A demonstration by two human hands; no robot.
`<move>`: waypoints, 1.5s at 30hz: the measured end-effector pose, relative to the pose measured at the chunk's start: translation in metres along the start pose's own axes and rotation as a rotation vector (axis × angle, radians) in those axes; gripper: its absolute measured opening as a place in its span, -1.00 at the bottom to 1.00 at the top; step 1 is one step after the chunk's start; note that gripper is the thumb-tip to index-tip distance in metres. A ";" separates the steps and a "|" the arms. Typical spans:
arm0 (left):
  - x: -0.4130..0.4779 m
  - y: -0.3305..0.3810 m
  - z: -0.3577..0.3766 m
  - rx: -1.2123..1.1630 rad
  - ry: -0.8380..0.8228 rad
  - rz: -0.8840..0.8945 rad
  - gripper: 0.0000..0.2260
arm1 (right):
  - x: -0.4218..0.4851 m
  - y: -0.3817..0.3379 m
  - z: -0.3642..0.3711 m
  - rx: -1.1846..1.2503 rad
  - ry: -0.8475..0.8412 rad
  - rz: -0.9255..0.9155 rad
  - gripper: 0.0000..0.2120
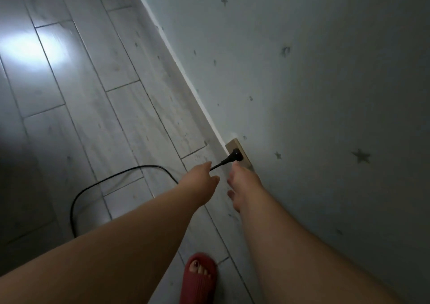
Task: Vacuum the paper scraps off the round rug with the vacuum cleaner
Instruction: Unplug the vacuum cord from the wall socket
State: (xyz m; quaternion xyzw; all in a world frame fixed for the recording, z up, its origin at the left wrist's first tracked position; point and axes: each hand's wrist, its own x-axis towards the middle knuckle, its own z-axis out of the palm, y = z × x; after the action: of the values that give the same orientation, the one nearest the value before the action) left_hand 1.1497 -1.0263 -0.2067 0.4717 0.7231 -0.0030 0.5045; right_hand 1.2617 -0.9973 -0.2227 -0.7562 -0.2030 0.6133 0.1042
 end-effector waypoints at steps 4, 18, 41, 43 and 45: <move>0.035 -0.004 0.013 0.006 -0.011 -0.024 -0.53 | 0.037 -0.002 0.016 0.151 -0.039 0.062 -0.60; 0.027 -0.052 -0.020 0.142 -0.073 -0.129 -0.69 | 0.015 0.009 0.063 0.080 -0.157 -0.052 -0.80; -0.211 -0.002 -0.083 -0.196 0.027 0.171 -0.76 | -0.253 0.013 -0.002 -0.026 -0.067 -0.422 -0.80; -0.229 0.000 -0.073 -0.176 0.011 0.187 -0.76 | -0.270 0.025 -0.014 -0.054 -0.043 -0.426 -0.76; -0.244 0.003 -0.063 -0.137 -0.005 0.200 -0.75 | -0.284 0.037 -0.024 -0.084 -0.024 -0.426 -0.78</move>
State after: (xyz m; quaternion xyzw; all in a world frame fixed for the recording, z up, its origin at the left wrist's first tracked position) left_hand 1.1172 -1.1598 0.0042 0.5060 0.6698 0.0954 0.5350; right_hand 1.2449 -1.1521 0.0187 -0.6923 -0.3852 0.5774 0.1973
